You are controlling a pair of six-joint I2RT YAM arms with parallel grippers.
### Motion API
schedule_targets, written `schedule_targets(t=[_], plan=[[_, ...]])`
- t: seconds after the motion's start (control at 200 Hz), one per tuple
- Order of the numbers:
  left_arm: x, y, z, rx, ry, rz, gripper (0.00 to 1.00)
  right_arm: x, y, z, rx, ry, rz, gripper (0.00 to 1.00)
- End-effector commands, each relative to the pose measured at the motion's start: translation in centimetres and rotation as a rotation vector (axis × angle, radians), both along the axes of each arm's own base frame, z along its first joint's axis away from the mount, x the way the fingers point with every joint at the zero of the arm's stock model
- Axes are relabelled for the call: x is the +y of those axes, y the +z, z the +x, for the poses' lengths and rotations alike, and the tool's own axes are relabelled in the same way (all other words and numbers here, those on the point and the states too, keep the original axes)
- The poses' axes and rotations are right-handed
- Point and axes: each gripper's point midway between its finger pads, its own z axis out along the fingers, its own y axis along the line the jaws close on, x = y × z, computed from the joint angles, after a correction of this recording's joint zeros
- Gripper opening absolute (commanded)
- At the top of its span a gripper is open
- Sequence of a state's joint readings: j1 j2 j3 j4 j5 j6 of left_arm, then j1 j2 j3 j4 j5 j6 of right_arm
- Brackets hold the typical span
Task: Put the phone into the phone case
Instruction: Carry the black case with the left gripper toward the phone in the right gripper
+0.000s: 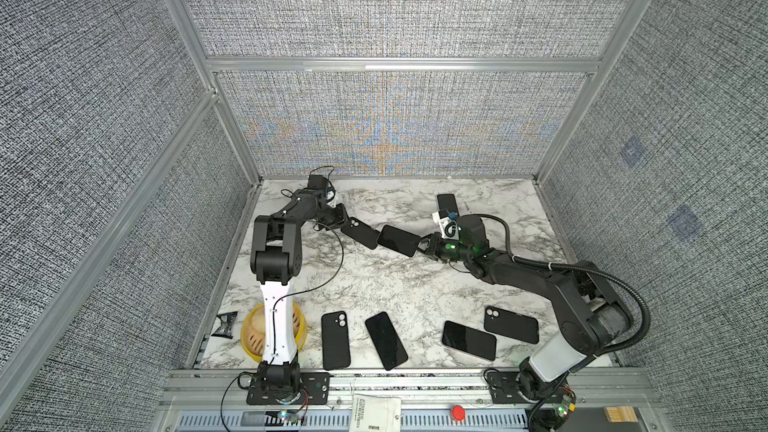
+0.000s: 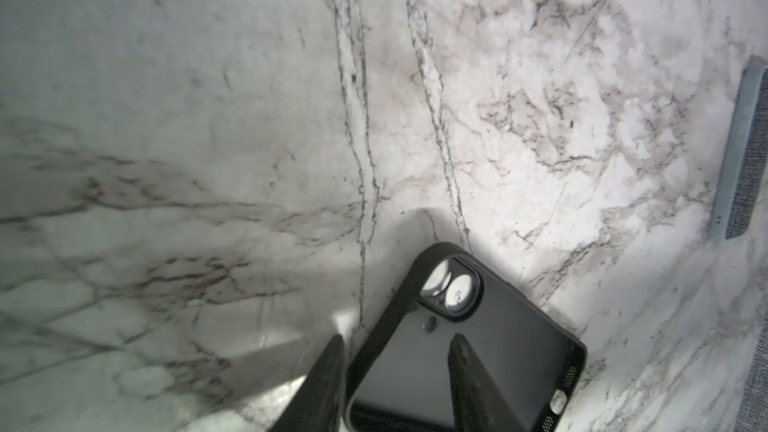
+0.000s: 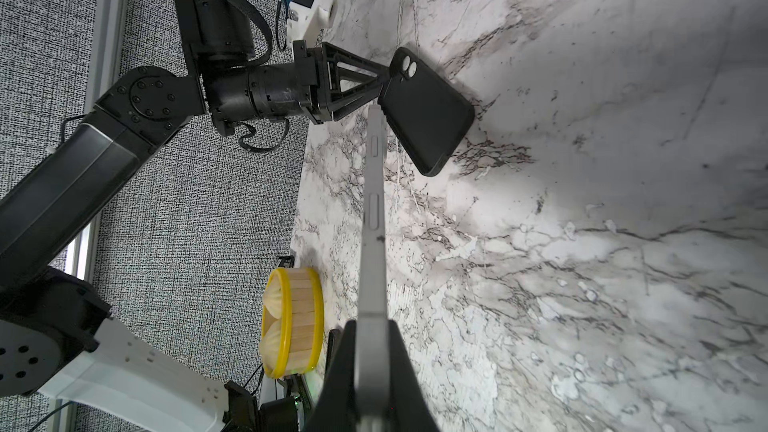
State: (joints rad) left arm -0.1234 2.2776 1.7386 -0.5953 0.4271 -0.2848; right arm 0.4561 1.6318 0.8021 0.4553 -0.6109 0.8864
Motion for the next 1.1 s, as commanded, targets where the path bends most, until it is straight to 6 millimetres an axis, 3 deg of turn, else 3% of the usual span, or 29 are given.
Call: schedule_targets(t=[0.0, 0.34, 0.49, 0.775, 1.095], plan=[[0.5, -0.6, -0.9, 0.018, -0.013, 0.074, 0.4, 0.1, 1.1, -0.1, -0.049, 0.029, 0.02, 0.0], [-0.8, -1.6, -0.9, -0.022, -0.077, 0.178, 0.34, -0.5, 0.9, -0.3, -0.039, 0.027, 0.033, 0.0], [-1.4, -1.7, -0.9, -0.018, -0.091, 0.187, 0.25, -0.7, 0.9, -0.4, -0.039, 0.028, 0.029, 0.0], [-1.8, -1.1, -3.2, -0.016, -0.101, 0.213, 0.19, -1.1, 0.6, 0.0, -0.033, 0.018, 0.026, 0.0], [-3.9, -1.1, -6.6, 0.026, -0.078, 0.166, 0.18, -1.1, -0.2, -0.1, -0.011, 0.029, 0.019, 0.0]])
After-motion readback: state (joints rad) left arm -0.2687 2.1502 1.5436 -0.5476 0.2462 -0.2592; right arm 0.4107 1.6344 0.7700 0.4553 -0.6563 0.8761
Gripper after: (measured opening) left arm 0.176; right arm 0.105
